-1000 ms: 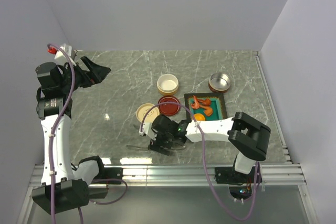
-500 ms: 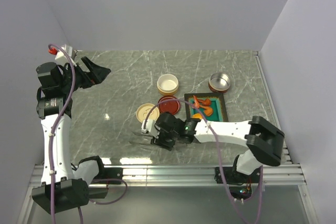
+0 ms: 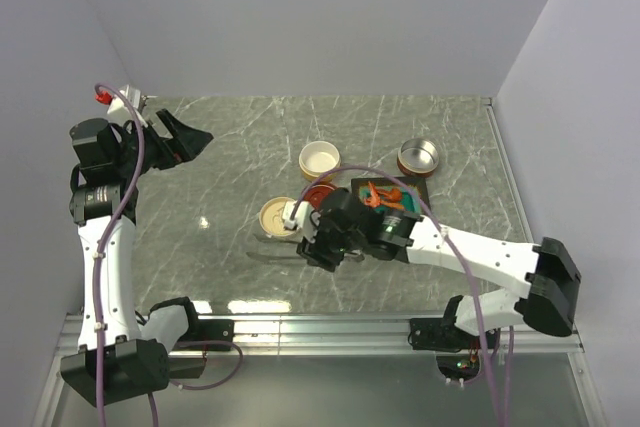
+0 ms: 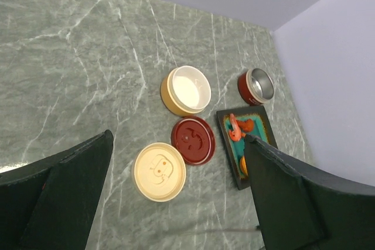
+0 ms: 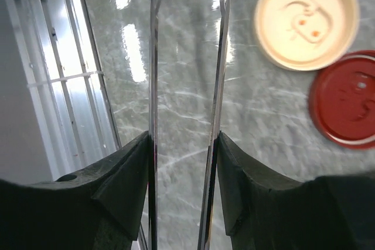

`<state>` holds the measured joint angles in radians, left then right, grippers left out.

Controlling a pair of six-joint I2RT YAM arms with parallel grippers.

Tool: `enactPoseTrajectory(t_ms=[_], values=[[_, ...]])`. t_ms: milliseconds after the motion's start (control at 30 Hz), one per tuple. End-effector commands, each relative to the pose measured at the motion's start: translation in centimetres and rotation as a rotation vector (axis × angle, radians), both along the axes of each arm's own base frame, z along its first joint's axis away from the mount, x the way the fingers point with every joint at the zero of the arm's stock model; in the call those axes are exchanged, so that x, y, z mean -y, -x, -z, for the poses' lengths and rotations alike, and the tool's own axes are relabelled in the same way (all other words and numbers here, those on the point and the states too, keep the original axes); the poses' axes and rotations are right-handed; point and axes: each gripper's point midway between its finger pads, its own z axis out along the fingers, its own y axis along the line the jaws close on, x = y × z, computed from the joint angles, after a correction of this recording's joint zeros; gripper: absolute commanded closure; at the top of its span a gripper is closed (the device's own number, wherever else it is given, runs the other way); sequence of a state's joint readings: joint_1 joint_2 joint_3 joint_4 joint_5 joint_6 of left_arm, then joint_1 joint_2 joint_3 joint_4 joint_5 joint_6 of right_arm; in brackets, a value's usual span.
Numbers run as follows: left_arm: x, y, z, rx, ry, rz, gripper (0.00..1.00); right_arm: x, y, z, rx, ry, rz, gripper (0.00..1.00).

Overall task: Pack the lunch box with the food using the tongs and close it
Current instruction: Grab the clamp with the right arm

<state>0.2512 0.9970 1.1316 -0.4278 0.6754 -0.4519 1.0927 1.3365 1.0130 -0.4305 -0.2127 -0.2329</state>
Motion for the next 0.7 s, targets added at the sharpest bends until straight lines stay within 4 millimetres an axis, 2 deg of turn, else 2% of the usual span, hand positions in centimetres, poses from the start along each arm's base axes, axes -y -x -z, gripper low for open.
enactPoseTrajectory(t_ms=[0,67,100,233,367,400,533,567,600,667], values=[[0.8,0.3,-1.5,0.066,-0.047,0.087,0.01,1.3,-1.2,-5.8,0.037,-0.112,0.023,0.46],[1.3,0.6,-1.2,0.07,-0.059,0.135,0.01,2.6,-1.6,-6.4,0.016,-0.111,0.039,0.46],[1.5,0.8,-0.8,0.062,-0.064,0.156,0.01,3.4,-2.2,-7.4,0.008,-0.139,0.059,0.46],[2.1,1.6,-0.6,0.115,-0.112,0.224,0.01,5.9,-3.7,-8.3,-0.082,-0.166,0.136,0.46],[4.3,4.2,-1.7,0.296,-0.216,0.397,0.0,7.3,-4.7,-9.0,-0.17,-0.213,0.2,0.47],[4.8,5.2,-1.9,0.348,-0.266,0.422,0.0,7.3,-4.8,-9.2,-0.185,-0.223,0.204,0.47],[7.4,7.4,0.3,0.583,-0.622,0.615,0.02,6.0,-4.0,-10.3,-0.291,-0.282,0.159,0.48],[7.6,7.9,1.4,0.556,-0.645,0.646,0.02,5.6,-3.7,-10.6,-0.327,-0.295,0.156,0.48],[7.5,7.9,1.5,0.558,-0.684,0.654,0.02,5.2,-3.8,-10.5,-0.356,-0.298,0.149,0.48],[8.9,9.4,2.5,0.584,-0.718,0.773,0.03,4.6,-3.4,-10.9,-0.414,-0.321,0.124,0.49]])
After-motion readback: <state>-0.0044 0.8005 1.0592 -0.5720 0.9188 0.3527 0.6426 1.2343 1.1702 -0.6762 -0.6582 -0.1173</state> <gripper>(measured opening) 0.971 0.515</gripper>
